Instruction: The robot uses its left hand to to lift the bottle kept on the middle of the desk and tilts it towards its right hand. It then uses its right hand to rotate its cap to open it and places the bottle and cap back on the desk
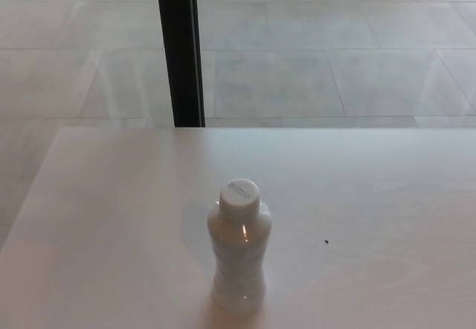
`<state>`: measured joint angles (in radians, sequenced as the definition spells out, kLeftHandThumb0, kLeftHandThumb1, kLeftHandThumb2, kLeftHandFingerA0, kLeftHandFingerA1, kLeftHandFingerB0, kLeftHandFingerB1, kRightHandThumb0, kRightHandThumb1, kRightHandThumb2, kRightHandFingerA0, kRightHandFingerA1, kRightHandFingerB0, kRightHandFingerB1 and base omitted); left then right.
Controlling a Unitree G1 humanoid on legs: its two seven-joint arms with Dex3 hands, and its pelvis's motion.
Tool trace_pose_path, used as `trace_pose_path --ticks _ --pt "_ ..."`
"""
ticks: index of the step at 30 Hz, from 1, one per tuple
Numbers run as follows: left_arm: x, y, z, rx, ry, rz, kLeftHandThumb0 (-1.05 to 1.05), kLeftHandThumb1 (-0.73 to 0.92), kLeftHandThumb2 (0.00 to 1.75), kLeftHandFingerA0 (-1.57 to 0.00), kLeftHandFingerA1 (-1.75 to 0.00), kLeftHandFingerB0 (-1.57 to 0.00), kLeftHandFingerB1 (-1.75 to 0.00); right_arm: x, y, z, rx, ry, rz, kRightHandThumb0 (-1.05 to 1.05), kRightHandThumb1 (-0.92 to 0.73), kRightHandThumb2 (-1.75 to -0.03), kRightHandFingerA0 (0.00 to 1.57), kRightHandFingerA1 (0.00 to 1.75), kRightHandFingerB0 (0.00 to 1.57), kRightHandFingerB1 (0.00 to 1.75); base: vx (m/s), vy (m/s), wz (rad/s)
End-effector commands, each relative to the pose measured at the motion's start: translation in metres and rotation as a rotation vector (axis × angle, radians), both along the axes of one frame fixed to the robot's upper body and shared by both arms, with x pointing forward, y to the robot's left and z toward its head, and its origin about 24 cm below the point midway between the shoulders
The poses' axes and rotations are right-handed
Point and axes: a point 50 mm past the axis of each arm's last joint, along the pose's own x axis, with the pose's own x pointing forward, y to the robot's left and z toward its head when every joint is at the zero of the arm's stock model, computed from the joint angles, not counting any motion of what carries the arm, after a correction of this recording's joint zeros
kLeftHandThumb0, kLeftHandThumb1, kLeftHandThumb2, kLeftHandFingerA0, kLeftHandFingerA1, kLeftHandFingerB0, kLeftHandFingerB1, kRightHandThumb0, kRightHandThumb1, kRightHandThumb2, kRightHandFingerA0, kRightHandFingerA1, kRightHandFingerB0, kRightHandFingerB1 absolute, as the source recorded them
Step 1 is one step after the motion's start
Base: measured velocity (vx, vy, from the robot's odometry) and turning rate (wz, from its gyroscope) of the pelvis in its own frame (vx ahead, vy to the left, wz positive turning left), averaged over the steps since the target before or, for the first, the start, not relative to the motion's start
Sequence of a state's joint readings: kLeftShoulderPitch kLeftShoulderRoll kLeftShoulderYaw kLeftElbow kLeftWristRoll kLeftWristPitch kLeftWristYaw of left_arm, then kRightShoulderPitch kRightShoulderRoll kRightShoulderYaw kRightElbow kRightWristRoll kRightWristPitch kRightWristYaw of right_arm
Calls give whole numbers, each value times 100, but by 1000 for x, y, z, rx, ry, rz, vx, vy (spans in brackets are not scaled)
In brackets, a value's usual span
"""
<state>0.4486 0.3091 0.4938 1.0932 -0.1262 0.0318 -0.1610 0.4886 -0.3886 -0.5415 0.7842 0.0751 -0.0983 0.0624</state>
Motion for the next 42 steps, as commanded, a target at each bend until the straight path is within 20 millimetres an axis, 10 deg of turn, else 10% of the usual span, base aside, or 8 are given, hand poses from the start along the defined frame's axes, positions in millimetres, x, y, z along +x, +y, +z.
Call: trace_pose_path --ticks 1,9,17,20,26,35,40,42 --pt "2 12 10 13 -185 174 -54 32 81 -62 -83 -55 -73 0 -11 16 -18 -164 -189 -70 -59 -59 84 99 45 70 0 0 0" --pt "50 43 32 71 -549 296 -85 62 58 -24 -92 -28 -75 48 -65 58 62 -683 -487 -84 -72 -60 9 90 0 59 0 0 0" --pt "141 78 97 158 -980 198 -92 52 101 -21 -80 -18 -66 119 -83 135 4 -881 -351 -98 -62 -101 25 76 2 50 0 0 0" --pt "178 81 126 154 -1121 116 -94 65 61 -14 -82 -21 -67 145 -77 159 18 -982 -242 -88 -57 -99 28 71 5 53 0 0 0" --pt "254 57 196 145 -1334 -24 -105 26 87 -43 -82 -61 -71 197 -35 204 119 -1198 -14 -94 -63 -60 43 56 20 54 0 0 0" --pt "317 -22 235 -11 -1495 -328 -39 49 108 -3 -54 0 -50 264 67 225 267 -1237 392 -75 -63 -94 20 49 11 40 0 0 0" --pt "330 -68 234 -81 -1473 -397 -68 79 63 -16 -54 -20 -43 274 110 221 349 -1219 541 -75 -76 -63 27 43 13 27 0 0 0" --pt "335 -99 222 -172 -1400 -493 -33 71 121 -2 -53 0 -50 279 129 208 363 -1171 594 -70 -76 -63 30 44 15 26 0 0 0"
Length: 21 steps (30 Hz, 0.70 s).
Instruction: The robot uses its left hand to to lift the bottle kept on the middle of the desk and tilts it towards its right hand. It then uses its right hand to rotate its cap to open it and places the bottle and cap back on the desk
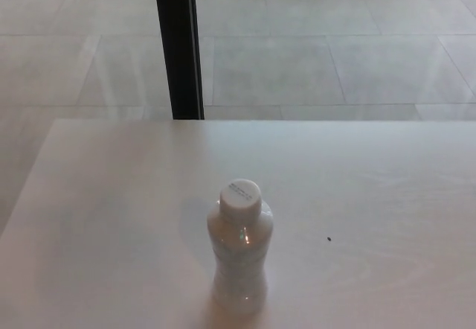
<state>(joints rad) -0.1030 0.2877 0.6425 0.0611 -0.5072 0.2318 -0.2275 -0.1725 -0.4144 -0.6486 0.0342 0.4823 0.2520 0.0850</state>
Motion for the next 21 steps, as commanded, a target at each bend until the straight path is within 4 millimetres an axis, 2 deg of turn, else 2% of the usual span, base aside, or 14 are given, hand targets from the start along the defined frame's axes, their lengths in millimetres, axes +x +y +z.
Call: trace_pose_path --ticks 1,2,3,4,6,7,10,11,15,16,17,21 --pt "27 -95 1 -83 127 -308 -55 91 67 -6 -41 -7 -31 28 93 -5 55 41 365 -73 -63 -94 27 53 10 40 0 0 0" --pt "25 -106 -8 -91 162 -362 -60 77 96 -4 -42 -1 -37 29 100 -11 62 58 373 -71 -64 -95 28 53 12 41 0 0 0" --pt "24 -107 -9 -93 166 -364 -60 77 96 -4 -42 -1 -37 29 102 -11 63 61 375 -71 -64 -95 28 53 12 41 0 0 0" --pt "22 -119 -19 -88 219 -397 -32 69 119 -2 -52 0 -49 29 110 -20 61 85 395 -73 -63 -96 32 54 17 42 0 0 0" --pt "18 -125 -24 -82 240 -429 -32 71 120 -2 -53 0 -50 29 115 -26 69 99 410 -74 -63 -96 34 55 16 42 0 0 0" --pt "14 -130 -32 -92 286 -438 -31 70 119 -2 -52 0 -49 26 119 -32 34 146 414 -72 -80 -65 43 45 21 28 0 0 0" --pt "8 -132 -41 -152 311 -452 -32 69 119 -1 -53 0 -50 25 122 -36 34 163 432 -67 -79 -65 43 46 22 28 0 0 0" --pt "6 -134 -48 -202 344 -413 -58 87 66 -17 -50 -17 -37 24 122 -36 20 170 445 -67 -64 -95 37 56 16 43 0 0 0" --pt "3 -133 -55 -236 354 -390 -59 87 66 -17 -52 -20 -39 24 123 -36 18 179 451 -67 -63 -95 38 56 19 43 0 0 0" --pt "3 -134 -55 -236 353 -388 -59 87 65 -18 -55 -21 -39 25 123 -35 26 178 448 -64 -79 -64 45 46 27 29 0 0 0" --pt "3 -135 -55 -241 355 -384 -59 87 65 -20 -59 -24 -41 25 123 -34 41 172 442 -63 -75 -63 47 48 32 31 0 0 0" --pt "2 -145 -58 -255 365 -388 -59 86 65 -21 -57 -24 -41 28 127 -32 68 162 440 -65 -76 -63 48 48 33 31 0 0 0"
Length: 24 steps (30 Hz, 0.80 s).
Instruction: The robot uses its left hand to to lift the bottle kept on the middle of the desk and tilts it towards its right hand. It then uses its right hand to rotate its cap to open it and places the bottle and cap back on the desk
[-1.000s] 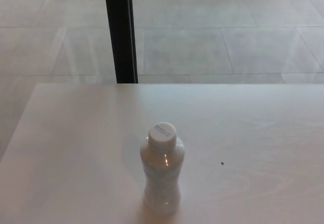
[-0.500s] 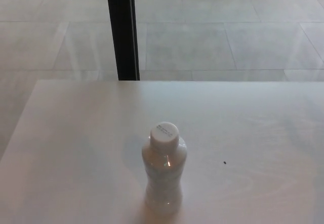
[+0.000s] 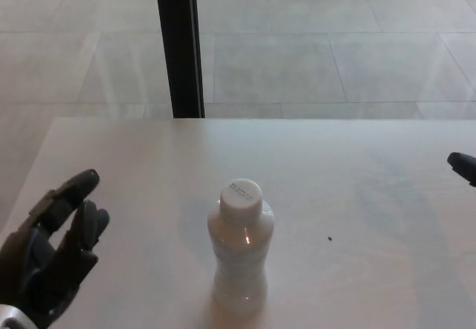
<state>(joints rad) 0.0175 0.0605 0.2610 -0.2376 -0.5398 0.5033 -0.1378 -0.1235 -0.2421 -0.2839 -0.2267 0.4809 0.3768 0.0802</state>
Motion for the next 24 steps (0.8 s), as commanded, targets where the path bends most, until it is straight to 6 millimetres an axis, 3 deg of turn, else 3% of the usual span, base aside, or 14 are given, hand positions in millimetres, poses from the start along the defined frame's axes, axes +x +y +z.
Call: trace_pose_path --ticks 1,10,19,20,21,22,23,24 --pt "-7 -18 -16 -46 147 3 -56 87 66 -20 -56 -24 -42 1 10 -5 45 65 13 -67 -74 -63 51 48 36 32 0 0 0" --pt "4 -55 -21 -109 157 -36 -59 88 66 -16 -62 -23 -44 7 25 -13 37 94 52 -66 -77 -63 56 48 38 32 0 0 0" --pt "9 -68 -19 -76 147 -92 -59 87 66 -13 -64 -18 -46 8 29 -20 57 118 41 -69 -77 -64 58 51 39 33 0 0 0" --pt "8 -69 -21 -88 158 -83 -57 87 66 -14 -67 -20 -48 7 28 -21 59 120 42 -71 -63 -98 50 61 31 48 0 0 0" --pt "6 -69 -22 -99 164 -81 -56 90 66 -13 -67 -19 -50 7 28 -21 60 120 42 -70 -62 -98 51 62 31 48 0 0 0" --pt "5 -70 -23 -98 162 -85 -55 92 67 -13 -68 -19 -52 7 28 -20 62 120 41 -68 -76 -63 58 52 39 33 0 0 0" --pt "4 -71 -23 -92 157 -89 -55 92 67 -13 -68 -19 -52 7 28 -20 65 119 39 -68 -76 -63 58 52 39 33 0 0 0" --pt "4 -70 -23 -82 154 -97 -56 91 67 -10 -66 -18 -52 7 28 -20 66 119 38 -70 -62 -97 52 62 32 48 0 0 0"
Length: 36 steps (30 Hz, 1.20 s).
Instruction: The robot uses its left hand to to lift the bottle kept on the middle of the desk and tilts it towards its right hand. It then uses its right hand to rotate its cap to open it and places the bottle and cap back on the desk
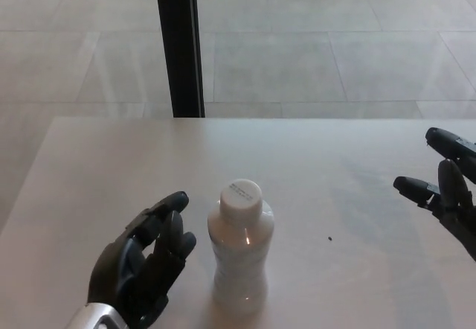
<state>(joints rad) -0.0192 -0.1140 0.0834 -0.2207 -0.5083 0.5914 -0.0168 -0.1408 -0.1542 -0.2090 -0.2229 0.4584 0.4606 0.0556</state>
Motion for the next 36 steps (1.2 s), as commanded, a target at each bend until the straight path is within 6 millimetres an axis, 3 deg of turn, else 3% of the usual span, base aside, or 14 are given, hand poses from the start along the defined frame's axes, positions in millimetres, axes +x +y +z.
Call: trace_pose_path --ticks 1,2,3,6,7,10,11,12,14,15,17,20,21,36 --pt "-5 2 -5 63 11 -23 -59 89 65 -7 -65 -15 -51 1 -3 -2 5 18 -31 -67 -76 -64 59 52 38 33 0 0 0" --pt "-7 2 -6 98 3 -60 -35 65 119 -4 -57 0 -52 1 -3 -2 8 18 -31 -70 -63 -97 51 62 30 48 0 0 0" --pt "-8 2 -8 124 4 -92 -66 85 68 -1 -38 -6 -40 1 -3 -3 11 18 -28 -66 -76 -63 57 52 38 33 0 0 0" --pt "-13 6 -15 216 16 -208 -97 64 104 0 -25 0 -11 1 -3 -4 15 19 -24 -67 -60 -98 52 63 30 48 0 0 0" --pt "-14 8 -16 239 24 -229 -83 77 63 0 0 0 0 1 -4 -3 12 19 -28 -68 -61 -97 55 63 32 48 0 0 0" --pt "-16 14 -20 271 43 -276 -84 76 63 0 0 0 0 0 -6 -2 -1 16 -36 -69 -62 -97 56 63 32 48 0 0 0" --pt "-18 17 -22 257 52 -277 -85 75 62 0 0 0 0 0 -7 -2 2 18 -38 -67 -76 -63 61 52 38 33 0 0 0" --pt "-20 23 -25 285 67 -281 -92 59 84 0 0 0 0 -1 -9 -2 3 19 -52 -70 -62 -97 56 63 32 48 0 0 0" --pt "-21 26 -27 322 61 -294 -93 60 84 0 0 0 0 -1 -10 -3 6 19 -59 -67 -60 -97 54 63 32 48 0 0 0" --pt "-21 31 -27 364 65 -298 -96 61 85 0 0 0 0 -1 -12 -4 7 15 -74 -68 -73 -63 60 53 39 33 0 0 0" --pt "-20 32 -27 367 66 -290 -99 60 85 0 0 0 0 -1 -13 -6 26 13 -85 -66 -58 -96 56 65 34 49 0 0 0" --pt "-20 32 -28 382 58 -298 -100 60 86 0 0 0 0 -2 -12 -6 21 6 -90 -63 -59 -96 56 64 33 50 0 0 0" --pt "-19 32 -29 420 46 -303 -104 74 61 0 0 0 0 -2 -12 -5 19 -1 -88 -62 -60 -96 55 64 32 49 0 0 0" --pt "-16 2 -19 518 -19 132 -83 72 62 0 0 0 0 0 -11 -4 22 -8 -120 -63 -60 -95 59 67 35 50 0 0 0"
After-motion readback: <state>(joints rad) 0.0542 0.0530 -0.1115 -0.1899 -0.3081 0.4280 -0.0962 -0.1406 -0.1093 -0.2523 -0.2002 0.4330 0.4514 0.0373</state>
